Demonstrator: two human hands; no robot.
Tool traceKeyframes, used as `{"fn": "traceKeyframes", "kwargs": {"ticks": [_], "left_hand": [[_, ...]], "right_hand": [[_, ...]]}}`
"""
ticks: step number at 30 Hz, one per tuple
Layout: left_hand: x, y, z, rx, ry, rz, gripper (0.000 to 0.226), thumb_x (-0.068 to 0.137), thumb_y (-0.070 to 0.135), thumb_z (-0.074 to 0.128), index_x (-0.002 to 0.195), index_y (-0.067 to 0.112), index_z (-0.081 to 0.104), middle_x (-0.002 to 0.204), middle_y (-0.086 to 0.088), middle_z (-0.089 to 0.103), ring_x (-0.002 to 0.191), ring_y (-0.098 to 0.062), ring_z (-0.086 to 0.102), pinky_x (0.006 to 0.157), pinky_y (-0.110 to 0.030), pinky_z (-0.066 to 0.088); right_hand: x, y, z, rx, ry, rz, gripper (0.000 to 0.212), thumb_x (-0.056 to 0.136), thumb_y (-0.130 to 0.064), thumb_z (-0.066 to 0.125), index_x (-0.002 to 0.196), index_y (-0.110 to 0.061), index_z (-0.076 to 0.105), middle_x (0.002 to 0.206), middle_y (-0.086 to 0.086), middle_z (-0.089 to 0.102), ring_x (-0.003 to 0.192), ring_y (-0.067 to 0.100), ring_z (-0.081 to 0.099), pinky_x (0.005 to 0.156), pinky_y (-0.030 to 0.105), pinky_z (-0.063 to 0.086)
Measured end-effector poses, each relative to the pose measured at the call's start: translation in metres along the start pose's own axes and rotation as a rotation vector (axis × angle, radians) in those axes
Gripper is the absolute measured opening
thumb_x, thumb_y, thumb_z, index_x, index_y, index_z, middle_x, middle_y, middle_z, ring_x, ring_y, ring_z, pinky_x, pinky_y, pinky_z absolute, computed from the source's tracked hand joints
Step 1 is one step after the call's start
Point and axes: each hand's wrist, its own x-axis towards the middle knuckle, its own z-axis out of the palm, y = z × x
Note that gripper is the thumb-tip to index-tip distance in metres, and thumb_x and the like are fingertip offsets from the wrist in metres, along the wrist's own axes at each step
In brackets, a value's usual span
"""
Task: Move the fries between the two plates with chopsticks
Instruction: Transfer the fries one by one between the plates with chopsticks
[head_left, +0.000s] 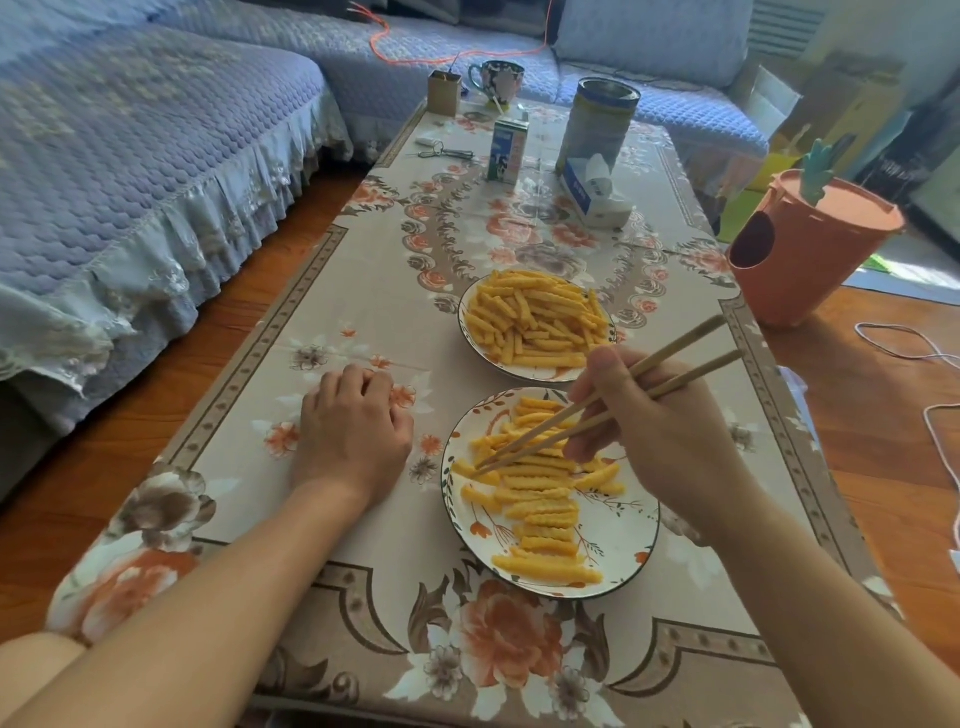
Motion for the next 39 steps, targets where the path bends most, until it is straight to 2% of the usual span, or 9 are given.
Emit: {"fn": "traceKeyframes", "kwargs": {"ticks": [3,6,9,12,16,25,29,32,39], "left_hand": [[0.0,0.0,0.0,0.001,0.001,-0.002,0.038,0.088,0.035,0.041,0.112,0.015,0.062,0.112,-0.008,0.057,0.105,-0.029,0.047,0.091,-0.046,0.042],[0.0,0.0,0.001,0.0,0.001,-0.002,0.04,0.087,0.036,0.038,0.112,0.015,0.062,0.112,-0.008,0.057,0.104,-0.029,0.048,0.09,-0.046,0.042],[0.001,0.0,0.001,0.005,0.005,0.0,0.04,0.086,0.036,0.038,0.111,0.015,0.062,0.111,-0.009,0.057,0.103,-0.03,0.048,0.089,-0.046,0.042],[0.001,0.0,0.001,0.014,-0.004,-0.001,0.039,0.086,0.037,0.037,0.11,0.016,0.061,0.11,-0.008,0.057,0.102,-0.029,0.048,0.089,-0.045,0.043],[0.0,-0.001,0.003,0.017,0.013,0.002,0.039,0.087,0.036,0.037,0.11,0.017,0.062,0.11,-0.006,0.058,0.101,-0.027,0.048,0.087,-0.043,0.043],[0.002,-0.001,0.003,0.015,0.017,-0.002,0.04,0.086,0.038,0.035,0.11,0.018,0.061,0.111,-0.005,0.058,0.102,-0.026,0.049,0.088,-0.043,0.044],[0.002,-0.002,0.003,0.017,0.01,0.0,0.04,0.087,0.037,0.038,0.111,0.017,0.062,0.112,-0.006,0.058,0.103,-0.027,0.049,0.089,-0.043,0.044],[0.001,-0.002,0.004,0.011,0.012,0.004,0.035,0.089,0.034,0.044,0.113,0.016,0.062,0.113,-0.008,0.058,0.104,-0.027,0.049,0.09,-0.044,0.043],[0.001,-0.001,0.003,0.024,0.013,-0.001,0.034,0.089,0.034,0.045,0.112,0.016,0.062,0.112,-0.009,0.058,0.103,-0.029,0.049,0.089,-0.044,0.044]], "right_hand": [[0.0,0.003,-0.003,-0.067,-0.02,-0.006,0.034,0.099,-0.028,0.058,0.083,0.0,0.068,0.061,0.017,0.065,0.051,0.028,0.07,0.049,0.03,0.058],[0.004,0.0,-0.012,-0.062,-0.006,-0.01,0.035,0.099,-0.028,0.057,0.083,0.001,0.068,0.059,0.012,0.066,0.05,0.029,0.069,0.049,0.032,0.059],[0.016,-0.009,-0.019,-0.02,0.097,-0.049,0.037,0.102,-0.027,0.054,0.085,0.003,0.067,0.06,0.016,0.067,0.051,0.031,0.069,0.051,0.038,0.061],[0.041,-0.008,-0.017,-0.004,0.246,-0.093,0.036,0.105,-0.025,0.053,0.088,0.002,0.068,0.061,0.014,0.068,0.052,0.028,0.069,0.054,0.037,0.063],[0.083,0.01,0.003,0.012,0.317,-0.079,0.032,0.105,-0.029,0.056,0.089,-0.005,0.07,0.071,0.018,0.071,0.058,0.028,0.072,0.059,0.04,0.064],[0.114,0.024,0.034,-0.052,0.356,-0.088,0.03,0.104,-0.033,0.058,0.083,-0.015,0.07,0.073,0.016,0.073,0.054,0.024,0.072,0.058,0.043,0.064],[0.095,0.009,0.018,0.01,0.35,-0.081,0.036,0.105,-0.033,0.055,0.083,-0.008,0.069,0.069,0.021,0.072,0.055,0.031,0.072,0.055,0.041,0.063],[0.068,-0.006,-0.001,0.072,0.289,-0.056,0.042,0.106,-0.032,0.051,0.084,-0.001,0.067,0.061,0.016,0.069,0.051,0.029,0.07,0.053,0.038,0.062],[0.019,0.001,-0.023,0.115,0.22,-0.024,0.044,0.106,-0.032,0.047,0.081,-0.001,0.066,0.057,0.014,0.068,0.052,0.032,0.069,0.055,0.04,0.062]]}}
